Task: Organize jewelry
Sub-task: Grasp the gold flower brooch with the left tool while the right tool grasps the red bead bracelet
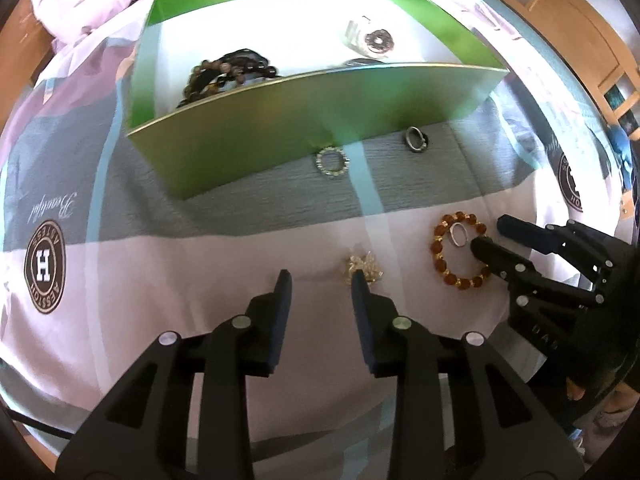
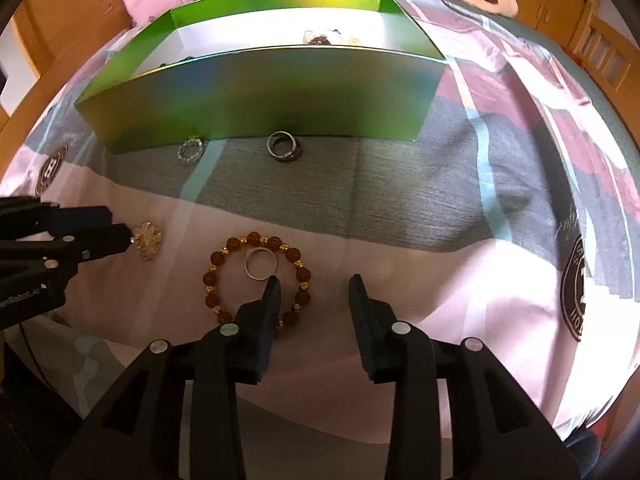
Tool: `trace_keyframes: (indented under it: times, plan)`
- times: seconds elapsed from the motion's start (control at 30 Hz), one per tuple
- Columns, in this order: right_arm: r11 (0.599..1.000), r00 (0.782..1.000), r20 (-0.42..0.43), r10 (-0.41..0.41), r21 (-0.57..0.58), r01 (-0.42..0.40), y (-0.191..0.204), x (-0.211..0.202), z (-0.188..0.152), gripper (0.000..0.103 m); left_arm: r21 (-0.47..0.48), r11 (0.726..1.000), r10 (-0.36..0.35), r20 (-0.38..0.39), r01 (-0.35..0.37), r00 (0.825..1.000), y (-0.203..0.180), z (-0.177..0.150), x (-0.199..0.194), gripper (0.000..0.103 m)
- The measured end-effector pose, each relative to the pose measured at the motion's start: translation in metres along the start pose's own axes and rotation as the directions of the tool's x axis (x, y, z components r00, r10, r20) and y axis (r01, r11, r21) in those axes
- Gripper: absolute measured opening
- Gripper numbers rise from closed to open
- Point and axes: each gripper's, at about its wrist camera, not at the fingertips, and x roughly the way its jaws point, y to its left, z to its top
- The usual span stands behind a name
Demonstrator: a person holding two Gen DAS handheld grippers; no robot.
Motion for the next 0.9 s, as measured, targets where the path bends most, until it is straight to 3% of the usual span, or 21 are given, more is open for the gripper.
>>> trace_keyframes:
  times: [0.07, 0.1, 0.2, 0.43, 0.67, 0.77, 0.87, 0.9]
  plan:
    - [1.000, 1.000, 0.005, 0.004, -0.023, -0.004, 0.004, 0.000, -0.001, 0.031, 0.009, 1.000, 0.011, 0.004, -0.011, 1.000, -0.005, 0.001, 0.004, 0.026]
    - [0.999, 1.000, 0.005, 0.018, -0.031, -0.018, 0.006, 0.000, -0.001, 0.015, 0.011, 1.000, 0.011, 0.007, -0.011, 1.000, -0.007, 0.002, 0.006, 0.015]
    - [0.999, 1.000, 0.013, 0.021, -0.046, -0.021, 0.010, -0.003, 0.000, 0.008, 0.009, 1.000, 0.019, -0.002, -0.019, 1.000, -0.006, 0.003, 0.010, 0.001]
    - [0.998, 0.995, 0.079, 0.066, -0.015, -0.065, 0.001, -0.031, 0.010, 0.008, -0.026, 0.999, -0.025, 0.074, 0.027, 0.997, 0.003, 0.007, -0.017, 0.001]
    - [0.995, 0.979, 0.180, 0.095, -0.018, -0.094, -0.002, -0.071, 0.035, 0.008, -0.065, 0.993, -0.085, 0.181, 0.098, 0.980, 0.012, 0.023, -0.069, 0.001]
    - [0.995, 0.974, 0.203, 0.103, -0.024, -0.100, 0.000, -0.078, 0.041, 0.008, -0.047, 0.991, -0.117, 0.167, 0.126, 0.979, 0.012, 0.024, -0.067, 0.001]
    - [0.995, 0.975, 0.195, 0.103, -0.020, -0.101, -0.001, -0.072, 0.039, 0.008, -0.036, 0.995, -0.089, 0.093, 0.093, 0.992, 0.007, 0.018, -0.041, 0.002]
    - [0.994, 0.978, 0.183, 0.105, -0.014, -0.104, -0.002, -0.067, 0.037, 0.008, -0.030, 0.996, -0.084, 0.071, 0.086, 0.994, 0.004, 0.016, -0.032, 0.007]
